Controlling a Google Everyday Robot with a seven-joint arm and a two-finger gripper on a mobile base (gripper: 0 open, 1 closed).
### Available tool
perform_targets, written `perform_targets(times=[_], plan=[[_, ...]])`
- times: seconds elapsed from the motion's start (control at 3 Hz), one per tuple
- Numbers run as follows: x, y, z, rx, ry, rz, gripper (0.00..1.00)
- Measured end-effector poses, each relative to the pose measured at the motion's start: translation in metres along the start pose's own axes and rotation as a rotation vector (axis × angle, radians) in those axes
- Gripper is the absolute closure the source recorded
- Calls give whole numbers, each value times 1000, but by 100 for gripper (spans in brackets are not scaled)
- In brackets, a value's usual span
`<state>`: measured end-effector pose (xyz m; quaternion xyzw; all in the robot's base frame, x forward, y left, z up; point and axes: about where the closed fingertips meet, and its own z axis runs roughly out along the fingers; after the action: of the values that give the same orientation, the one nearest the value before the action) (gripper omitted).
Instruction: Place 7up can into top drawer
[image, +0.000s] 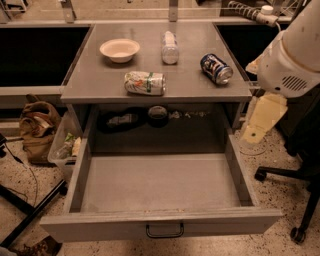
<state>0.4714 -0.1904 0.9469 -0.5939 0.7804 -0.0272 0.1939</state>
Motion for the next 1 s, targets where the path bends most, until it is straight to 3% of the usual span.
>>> perform_targets(times=[0.67,1.0], plan=[[-42,-54,94,136,5,63,0],[-42,-54,94,136,5,63,0]])
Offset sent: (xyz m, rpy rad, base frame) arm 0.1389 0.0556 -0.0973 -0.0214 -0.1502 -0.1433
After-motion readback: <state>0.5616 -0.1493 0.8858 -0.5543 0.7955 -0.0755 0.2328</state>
